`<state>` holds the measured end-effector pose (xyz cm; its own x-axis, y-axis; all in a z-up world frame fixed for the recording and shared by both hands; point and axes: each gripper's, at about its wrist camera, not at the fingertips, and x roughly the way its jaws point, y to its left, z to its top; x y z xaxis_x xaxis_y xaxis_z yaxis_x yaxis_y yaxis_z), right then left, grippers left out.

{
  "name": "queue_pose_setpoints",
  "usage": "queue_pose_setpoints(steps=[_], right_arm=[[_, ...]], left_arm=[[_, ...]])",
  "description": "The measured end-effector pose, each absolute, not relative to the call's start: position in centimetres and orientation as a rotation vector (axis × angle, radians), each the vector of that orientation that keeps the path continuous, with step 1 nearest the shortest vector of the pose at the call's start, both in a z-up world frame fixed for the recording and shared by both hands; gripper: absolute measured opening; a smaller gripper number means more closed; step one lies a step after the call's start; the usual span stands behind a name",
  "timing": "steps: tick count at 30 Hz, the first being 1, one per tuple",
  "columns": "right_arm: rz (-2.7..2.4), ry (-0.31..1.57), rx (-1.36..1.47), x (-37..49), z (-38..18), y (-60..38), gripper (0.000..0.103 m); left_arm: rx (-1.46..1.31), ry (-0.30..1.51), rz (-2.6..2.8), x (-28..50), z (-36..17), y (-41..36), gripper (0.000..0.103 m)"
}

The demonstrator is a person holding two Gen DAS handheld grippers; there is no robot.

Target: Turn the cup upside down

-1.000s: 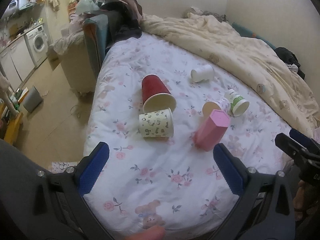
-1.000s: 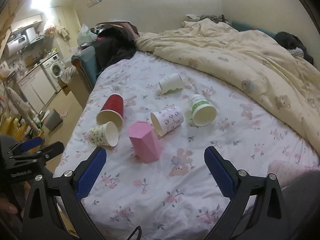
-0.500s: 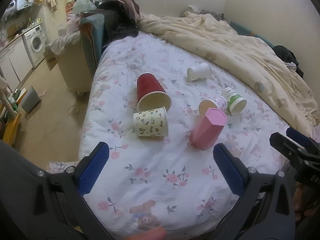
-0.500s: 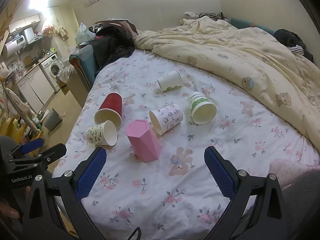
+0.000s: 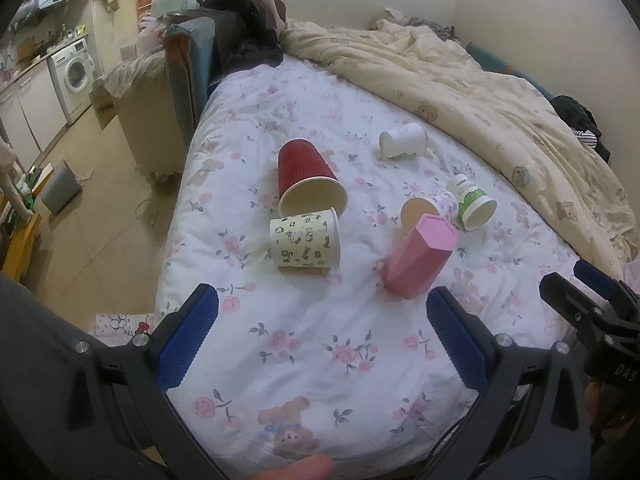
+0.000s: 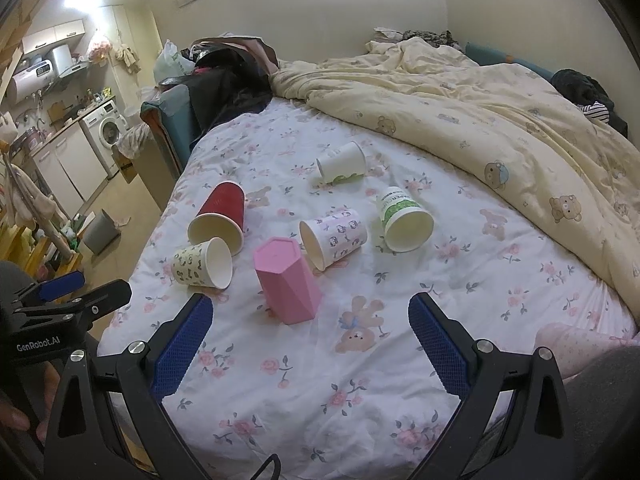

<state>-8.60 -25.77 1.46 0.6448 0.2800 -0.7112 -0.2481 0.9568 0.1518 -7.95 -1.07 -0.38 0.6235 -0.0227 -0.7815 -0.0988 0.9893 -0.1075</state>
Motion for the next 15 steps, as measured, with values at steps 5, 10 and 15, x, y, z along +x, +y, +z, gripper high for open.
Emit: queue_pose_setpoints(steps=[5,10,15], right_arm=[[0.301,0.818,0.044,-8.58,1.44,-25.76,0.101],[0.302,0.818,0.043,-8.58,1.46,-25.78,0.101],[0.299,0.828,0.046,-8.51,1.22,-25.76,0.101]], left_arm=[[-0.143,0.898,0.045,-7.94,-0.41,-1.06,0.103],[-0.146,0.899,0.044,-7.93,-0.41,-1.07,0.103],[-0.147,0.900,0.047,-7.89,-0.51,-1.03,0.103]])
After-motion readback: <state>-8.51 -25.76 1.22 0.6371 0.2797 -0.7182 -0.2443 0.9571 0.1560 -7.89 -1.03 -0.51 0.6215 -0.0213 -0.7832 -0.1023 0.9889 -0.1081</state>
